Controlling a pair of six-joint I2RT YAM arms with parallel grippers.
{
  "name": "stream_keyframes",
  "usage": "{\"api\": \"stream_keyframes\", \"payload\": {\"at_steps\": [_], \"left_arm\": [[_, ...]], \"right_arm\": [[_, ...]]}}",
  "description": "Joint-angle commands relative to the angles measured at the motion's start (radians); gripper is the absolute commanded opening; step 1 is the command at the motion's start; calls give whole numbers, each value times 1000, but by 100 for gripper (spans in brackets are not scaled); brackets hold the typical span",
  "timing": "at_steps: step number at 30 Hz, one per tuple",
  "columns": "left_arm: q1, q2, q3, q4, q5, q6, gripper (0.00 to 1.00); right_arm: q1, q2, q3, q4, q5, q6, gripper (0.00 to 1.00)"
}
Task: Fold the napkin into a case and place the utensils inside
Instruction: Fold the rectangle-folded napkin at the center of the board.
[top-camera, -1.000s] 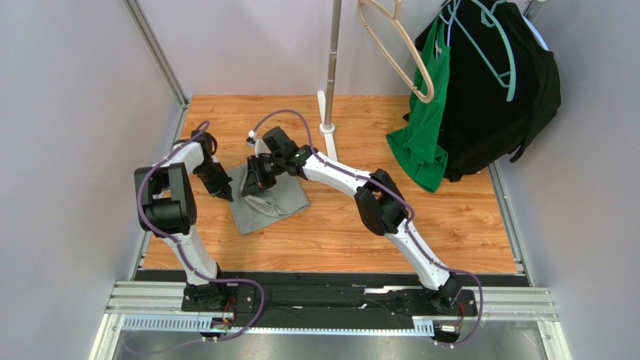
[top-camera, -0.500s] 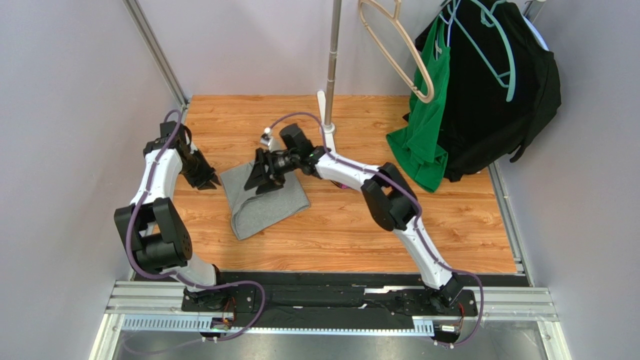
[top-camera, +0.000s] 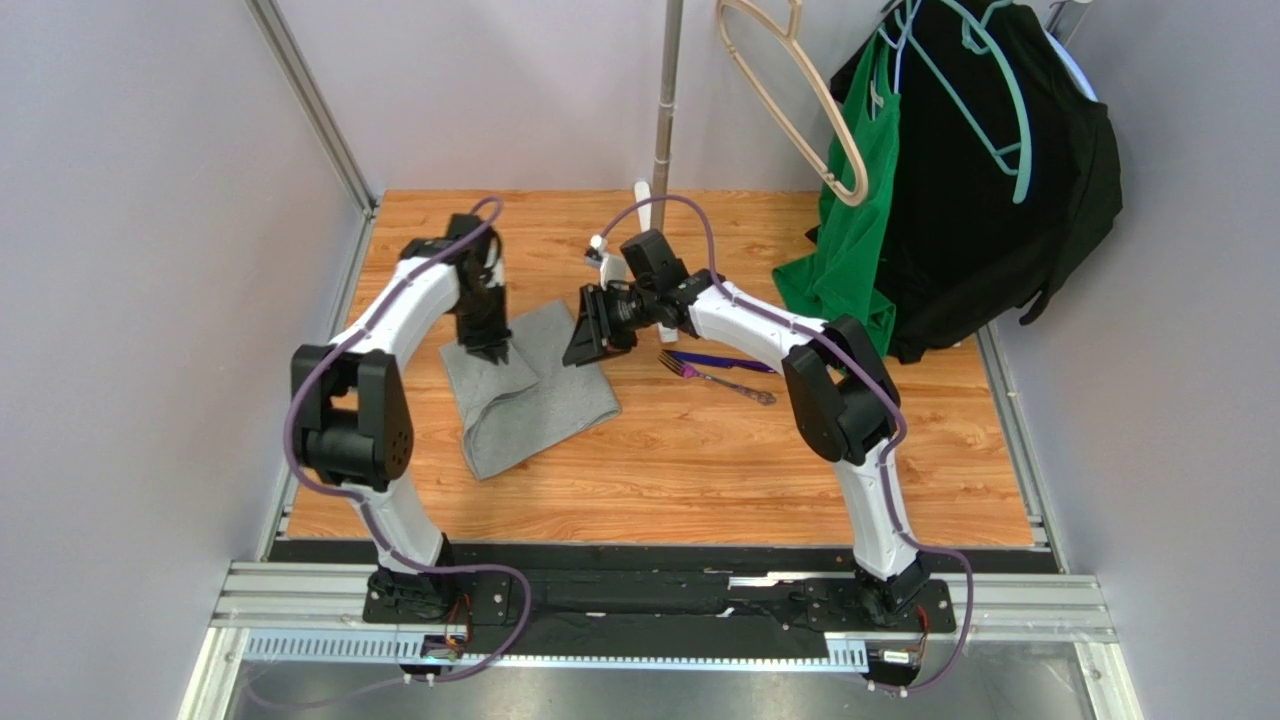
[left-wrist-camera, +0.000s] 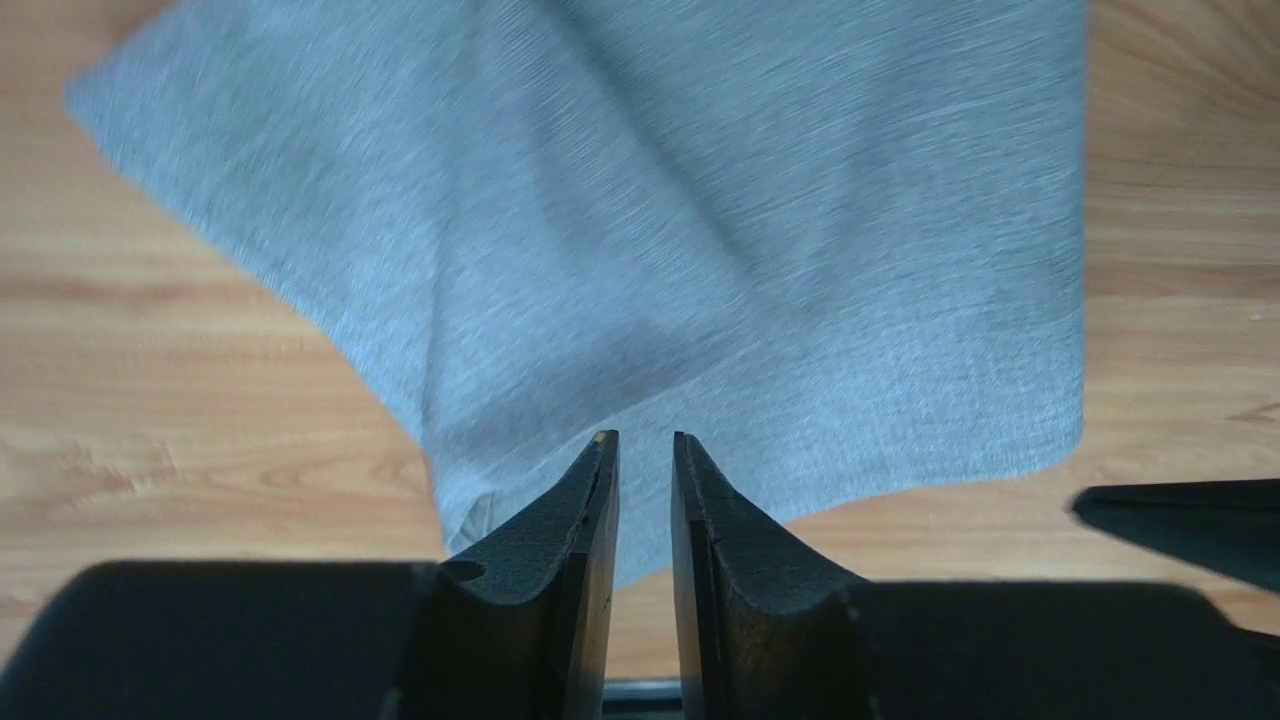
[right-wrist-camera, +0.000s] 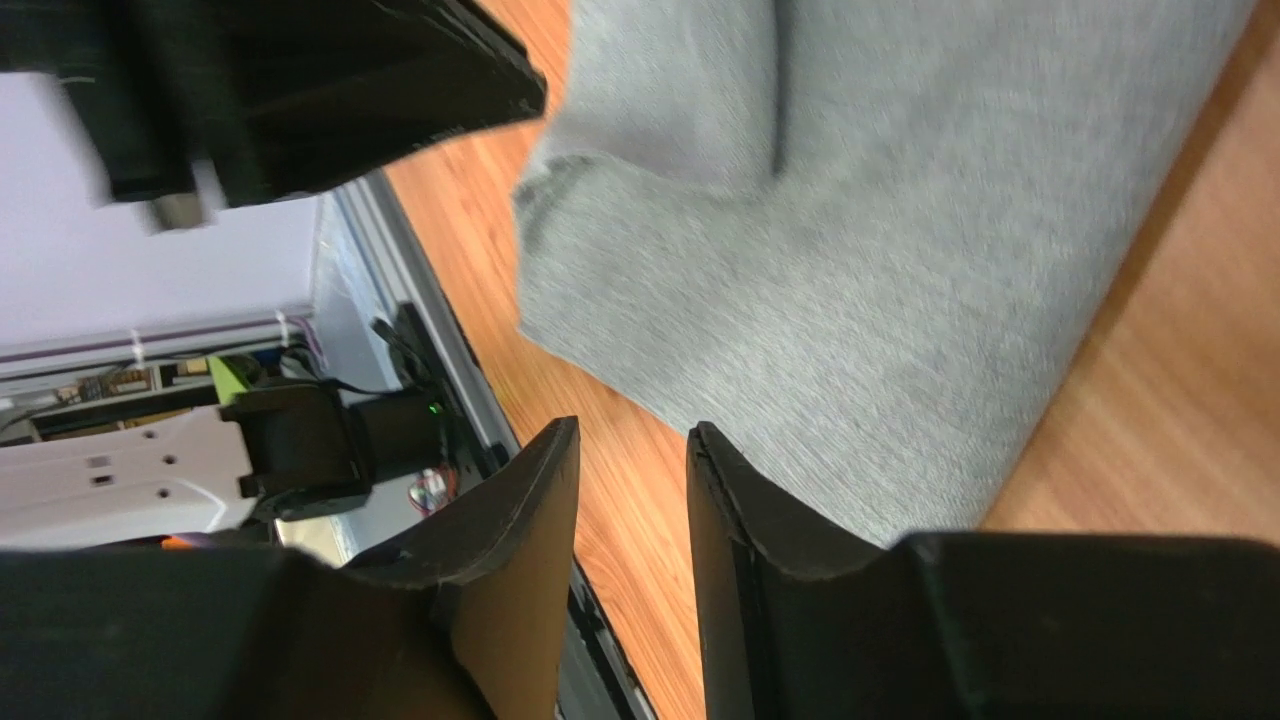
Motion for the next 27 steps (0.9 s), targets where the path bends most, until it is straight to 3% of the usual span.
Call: {"api": "stream_keyframes", "payload": {"at_steps": [1,9,24,27], "left_arm": [[-144,91,128,-13,-288,94,29],[-242,257,242,-28,-310,94,30],[-296,234,144,-57,-327,-113,31],[-301,237,133,-57,-338,-164,36]], "right_arm": [[-1,11,-23,-36,33,-50,35],[-2,-30,-153,74,-6,4,34],[-5,-56,-220,152,-39,19,43],[-5,-65,-233,168,-41,24,45]]}}
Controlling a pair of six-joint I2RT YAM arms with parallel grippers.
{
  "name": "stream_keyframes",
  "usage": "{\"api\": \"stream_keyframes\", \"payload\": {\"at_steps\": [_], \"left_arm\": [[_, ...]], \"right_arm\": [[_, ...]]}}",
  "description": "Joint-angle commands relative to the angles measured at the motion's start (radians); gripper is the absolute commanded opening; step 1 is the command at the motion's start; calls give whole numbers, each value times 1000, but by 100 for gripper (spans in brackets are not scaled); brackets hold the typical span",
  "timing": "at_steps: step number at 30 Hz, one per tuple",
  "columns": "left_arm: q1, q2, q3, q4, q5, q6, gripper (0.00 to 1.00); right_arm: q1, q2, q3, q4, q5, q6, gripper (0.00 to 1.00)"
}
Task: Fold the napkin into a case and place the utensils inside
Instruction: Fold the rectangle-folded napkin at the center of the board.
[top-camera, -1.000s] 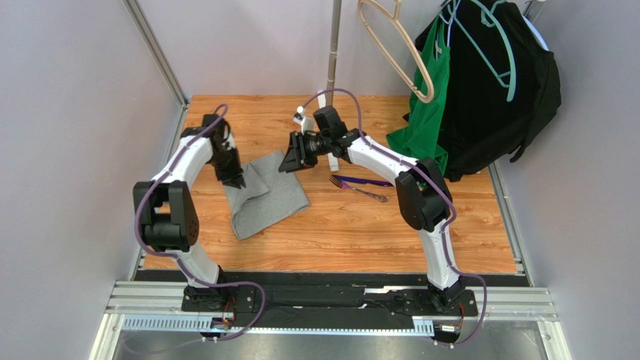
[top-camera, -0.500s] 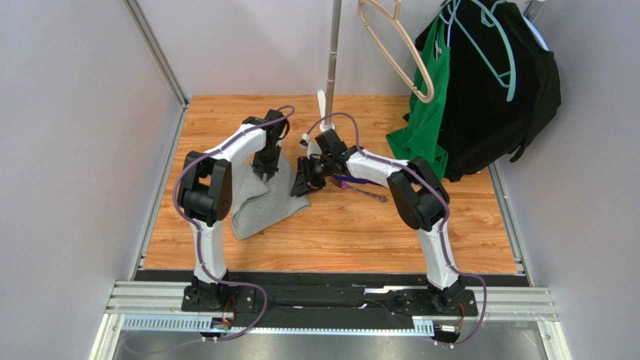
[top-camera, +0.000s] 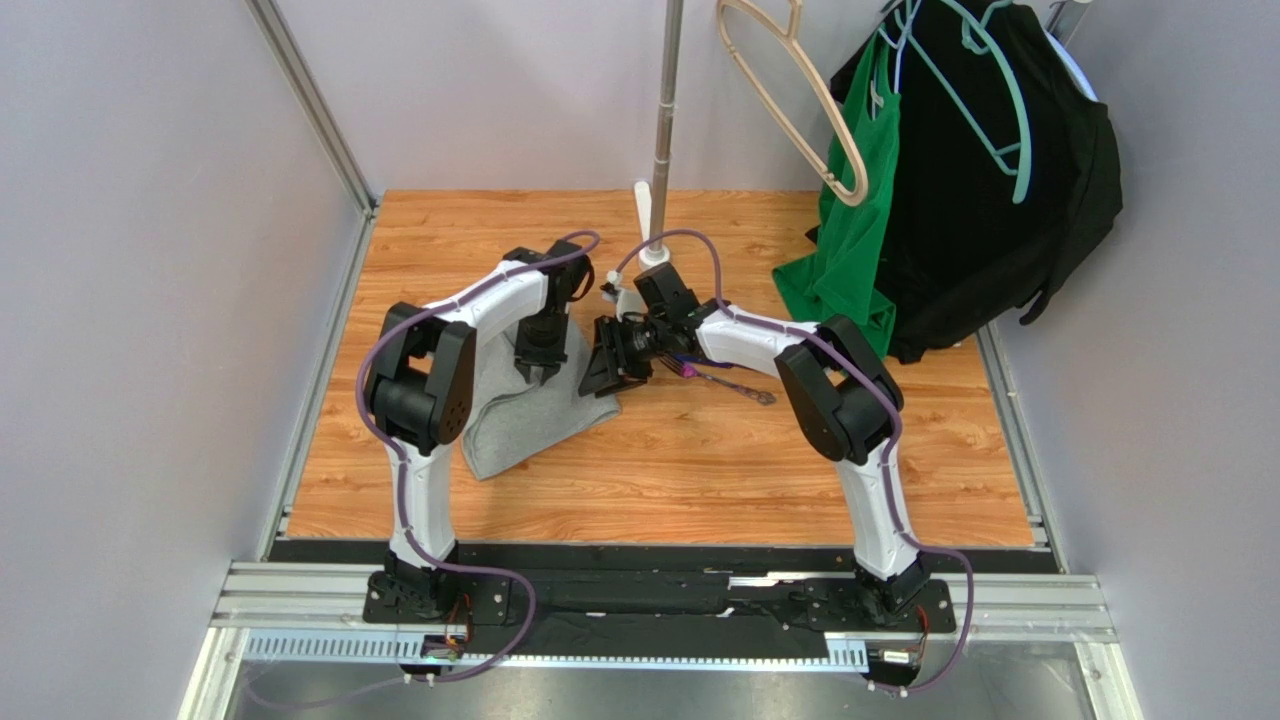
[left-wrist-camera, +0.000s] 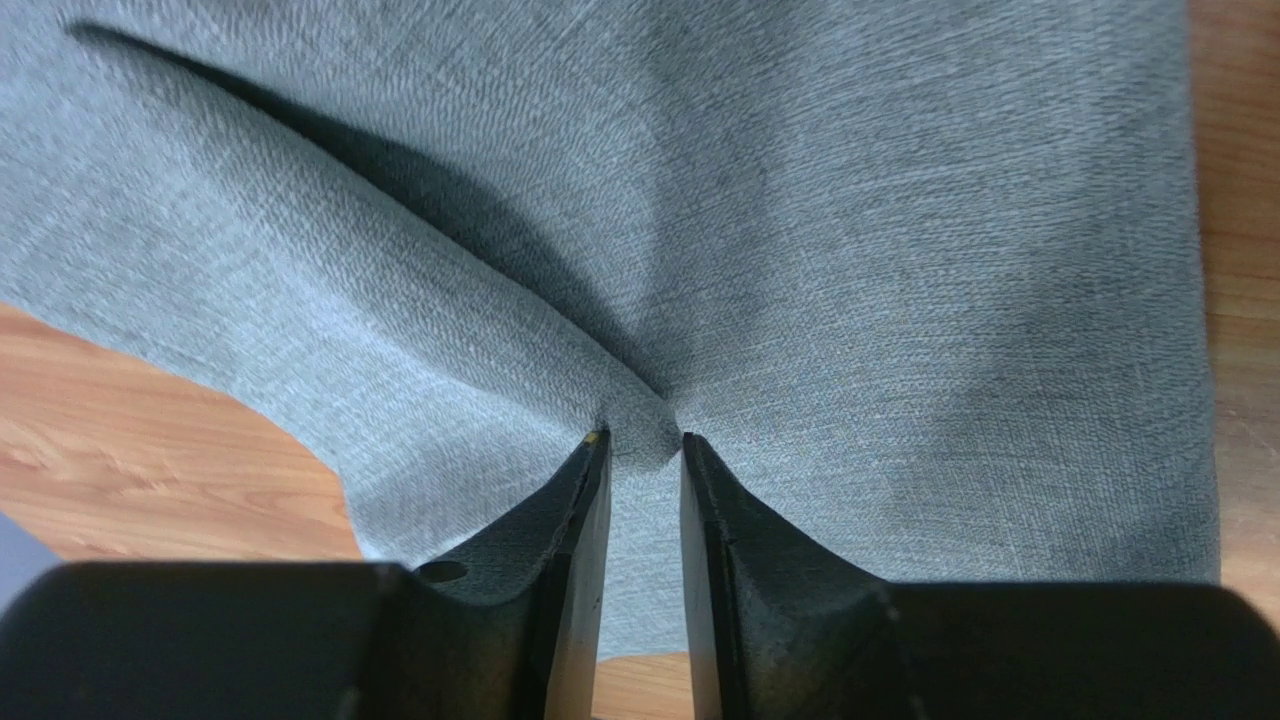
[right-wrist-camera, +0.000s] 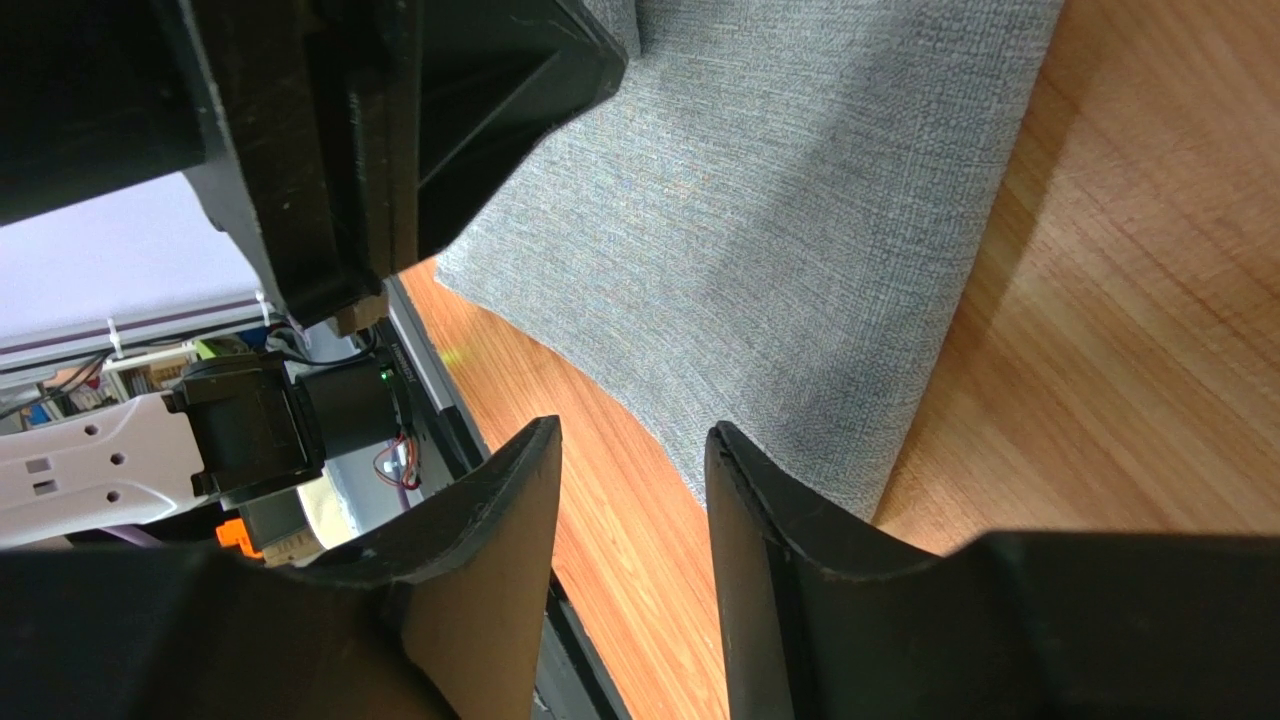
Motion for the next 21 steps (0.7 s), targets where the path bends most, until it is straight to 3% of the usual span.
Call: {"api": "stream_keyframes", "payload": {"at_steps": [1,9,12,13,15,21], "left_arm": [[-7,-45,-10,-16,-20,-108,37],[-9,-4,12,-21,-66,-138,33],[-9,-2,19,-30,-98,-141,20],[-9,-5,21,-33,-109,-139,7],[-7,-17,38,-67,-164,-131,1],[75,-105,53,-124,-236,-50,0]], "right_arm": [[-1,-63,-18,68,-23,5,45],[-1,-69,-34,91,-32,14,46],[-1,-66,-34,96,-36,19,46],[-1,-66,-35,97,-36,20,46],[-1,-65,-37,99,-38,19,46],[6,-62,-32,100,-38,19,45]]}}
